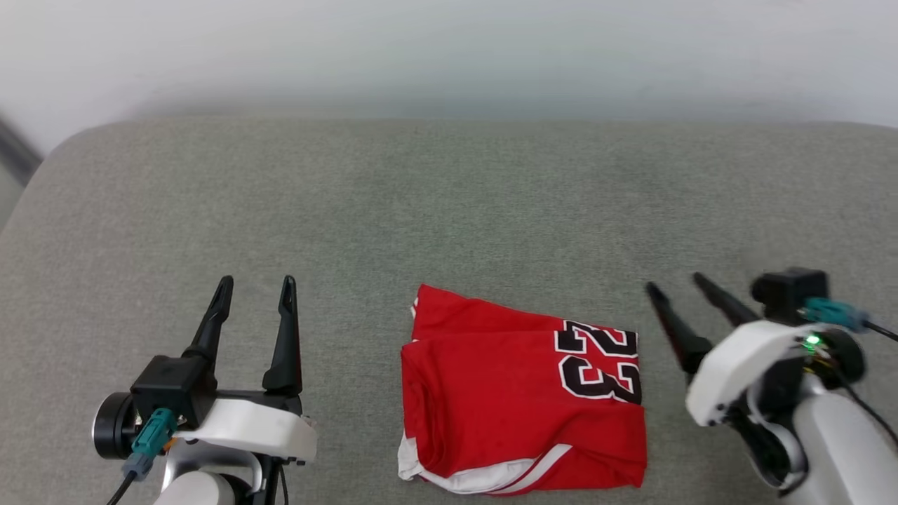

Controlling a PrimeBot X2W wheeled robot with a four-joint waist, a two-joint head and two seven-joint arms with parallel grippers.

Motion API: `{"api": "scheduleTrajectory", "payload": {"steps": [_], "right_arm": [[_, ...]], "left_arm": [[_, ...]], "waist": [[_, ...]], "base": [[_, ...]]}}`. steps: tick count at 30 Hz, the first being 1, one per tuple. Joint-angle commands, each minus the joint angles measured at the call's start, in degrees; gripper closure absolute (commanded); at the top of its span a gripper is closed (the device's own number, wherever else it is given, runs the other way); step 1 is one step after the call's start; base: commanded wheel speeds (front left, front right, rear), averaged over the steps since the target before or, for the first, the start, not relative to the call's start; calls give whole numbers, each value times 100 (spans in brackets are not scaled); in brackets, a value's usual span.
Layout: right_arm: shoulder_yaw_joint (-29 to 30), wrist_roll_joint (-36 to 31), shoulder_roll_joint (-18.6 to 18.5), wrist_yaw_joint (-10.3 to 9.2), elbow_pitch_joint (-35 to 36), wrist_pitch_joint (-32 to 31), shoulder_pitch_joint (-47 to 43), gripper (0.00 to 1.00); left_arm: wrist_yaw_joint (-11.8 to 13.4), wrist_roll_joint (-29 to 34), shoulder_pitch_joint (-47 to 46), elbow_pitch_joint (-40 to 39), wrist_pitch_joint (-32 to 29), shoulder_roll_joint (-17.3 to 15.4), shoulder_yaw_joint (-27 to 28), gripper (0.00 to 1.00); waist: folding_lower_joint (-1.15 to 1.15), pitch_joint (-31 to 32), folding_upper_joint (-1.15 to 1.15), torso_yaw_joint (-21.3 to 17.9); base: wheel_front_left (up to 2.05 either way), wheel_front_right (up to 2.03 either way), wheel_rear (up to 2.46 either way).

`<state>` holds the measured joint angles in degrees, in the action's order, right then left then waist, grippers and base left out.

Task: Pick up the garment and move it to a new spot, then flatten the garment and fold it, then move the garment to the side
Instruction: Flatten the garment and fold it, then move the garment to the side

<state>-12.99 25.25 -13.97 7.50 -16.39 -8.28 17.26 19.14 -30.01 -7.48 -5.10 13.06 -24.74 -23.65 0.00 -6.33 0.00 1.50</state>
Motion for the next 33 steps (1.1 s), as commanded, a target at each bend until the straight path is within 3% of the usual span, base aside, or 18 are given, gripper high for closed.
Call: {"api": "scheduleTrajectory", "payload": {"steps": [1, 5, 9, 17, 24, 33], "right_arm": [[210, -185, 75, -1, 192, 88, -180, 0], [1002, -673, 303, -2, 959, 390, -678, 0], [1391, -891, 549, -2, 1639, 772, -1101, 0], [1448, -1102, 780, -2, 2187, 972, -1732, 0], [1425, -1381, 896, -2, 2628, 705, -2255, 0], [1397, -1499, 976, -2, 2921, 532, -2277, 0]], "left_arm": [[9, -16, 64, 32, 36, -9, 38, 0], [13, -63, 142, 124, 80, 4, 108, 0], [-16, -97, 285, 249, 130, 12, 183, 0], [-16, 23, 648, 338, 183, -39, 251, 0], [-37, 52, 857, 349, 201, -7, 215, 0], [-38, 22, 814, 332, 206, 25, 236, 0]], "waist": [[0, 60, 0, -87], [0, 118, 0, -206], [0, 232, 0, -313], [0, 478, 0, -432], [0, 639, 0, -449], [0, 581, 0, -499]], "base": [[0, 0, 0], [0, 0, 0], [0, 0, 0], [0, 0, 0], [0, 0, 0], [0, 0, 0]]}}
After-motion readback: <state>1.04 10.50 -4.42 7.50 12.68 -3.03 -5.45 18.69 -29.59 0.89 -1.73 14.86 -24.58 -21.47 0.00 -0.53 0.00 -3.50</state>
